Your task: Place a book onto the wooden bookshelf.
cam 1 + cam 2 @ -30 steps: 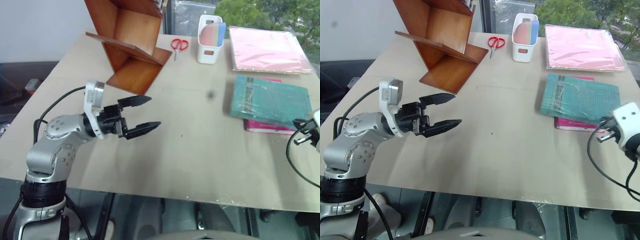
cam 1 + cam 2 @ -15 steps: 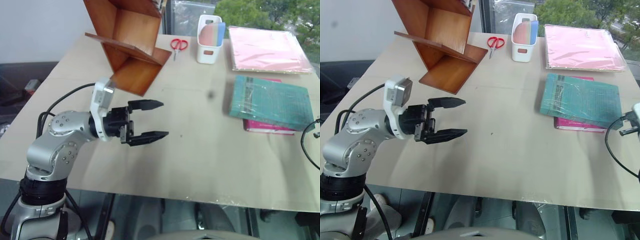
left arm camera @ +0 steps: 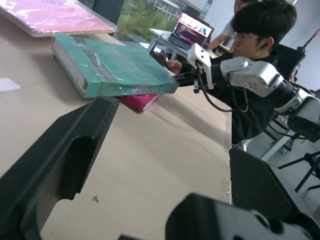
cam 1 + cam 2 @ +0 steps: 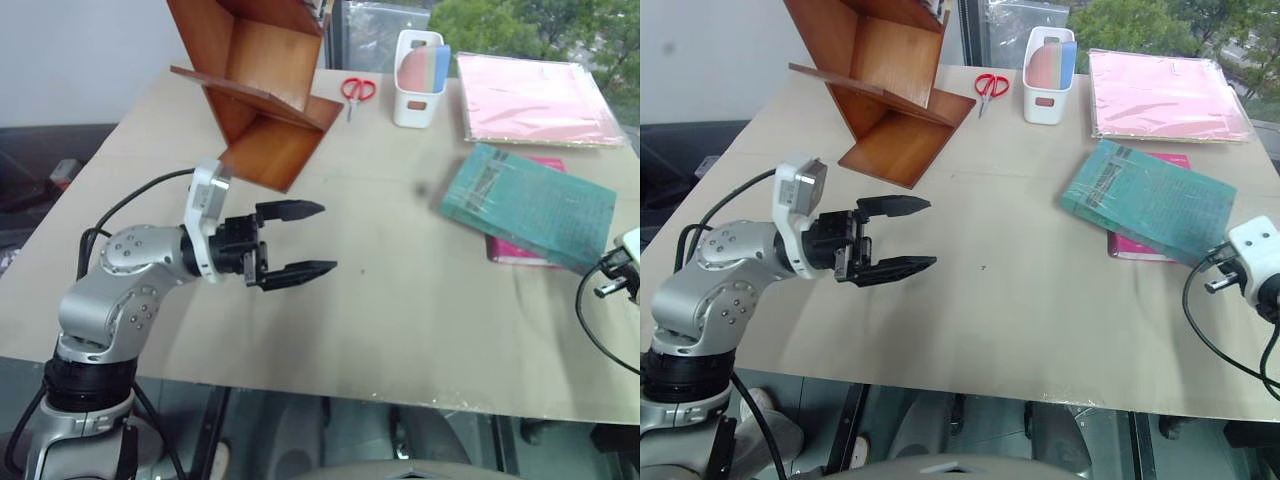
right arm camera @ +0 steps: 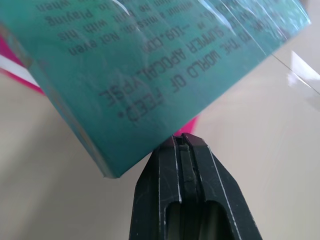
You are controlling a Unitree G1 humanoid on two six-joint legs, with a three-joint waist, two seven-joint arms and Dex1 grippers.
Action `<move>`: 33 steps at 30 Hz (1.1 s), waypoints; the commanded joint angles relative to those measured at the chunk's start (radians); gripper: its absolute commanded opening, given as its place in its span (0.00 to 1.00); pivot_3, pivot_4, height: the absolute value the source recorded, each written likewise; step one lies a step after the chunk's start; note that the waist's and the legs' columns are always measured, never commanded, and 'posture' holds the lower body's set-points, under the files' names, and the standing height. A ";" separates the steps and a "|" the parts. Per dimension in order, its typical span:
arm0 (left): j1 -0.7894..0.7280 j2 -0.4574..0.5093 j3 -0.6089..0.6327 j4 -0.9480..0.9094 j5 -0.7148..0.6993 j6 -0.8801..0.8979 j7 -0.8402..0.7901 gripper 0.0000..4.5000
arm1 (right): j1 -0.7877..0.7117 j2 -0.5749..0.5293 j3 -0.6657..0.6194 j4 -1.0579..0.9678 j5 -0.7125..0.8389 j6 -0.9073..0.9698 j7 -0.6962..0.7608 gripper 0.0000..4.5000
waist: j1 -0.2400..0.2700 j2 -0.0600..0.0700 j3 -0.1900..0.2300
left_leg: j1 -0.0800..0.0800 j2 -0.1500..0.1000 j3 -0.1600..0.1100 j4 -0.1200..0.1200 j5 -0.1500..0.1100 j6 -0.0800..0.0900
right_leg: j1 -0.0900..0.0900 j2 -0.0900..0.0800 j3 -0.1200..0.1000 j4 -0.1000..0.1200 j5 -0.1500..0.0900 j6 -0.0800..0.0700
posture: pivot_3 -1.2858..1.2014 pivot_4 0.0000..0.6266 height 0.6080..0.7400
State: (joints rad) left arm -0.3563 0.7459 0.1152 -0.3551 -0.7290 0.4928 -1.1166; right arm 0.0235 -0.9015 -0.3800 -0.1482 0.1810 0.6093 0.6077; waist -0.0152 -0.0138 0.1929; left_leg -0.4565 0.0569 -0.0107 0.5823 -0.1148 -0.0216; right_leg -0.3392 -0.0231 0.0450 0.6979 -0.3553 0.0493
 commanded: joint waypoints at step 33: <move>0.008 -0.072 -0.032 0.008 0.001 0.044 0.108 1.00 | -0.052 0.102 -0.102 0.003 0.087 -0.106 0.012 0.01 | 0.000 0.000 0.000 | 0.001 0.000 0.000 0.000 0.000 0.000 | 0.001 0.000 0.000 0.000 0.000 0.000 | 0.52 0.24 1.00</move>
State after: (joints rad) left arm -0.3479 0.6775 0.0750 -0.3395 -0.7109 0.5252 -1.0299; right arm -0.0257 -0.7995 -0.4366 -0.0946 0.2240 0.5460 0.5931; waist -0.0156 -0.0134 0.1927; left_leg -0.4556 0.0570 -0.0111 0.5826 -0.1148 -0.0216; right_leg -0.3382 -0.0227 0.0448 0.6982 -0.3553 0.0493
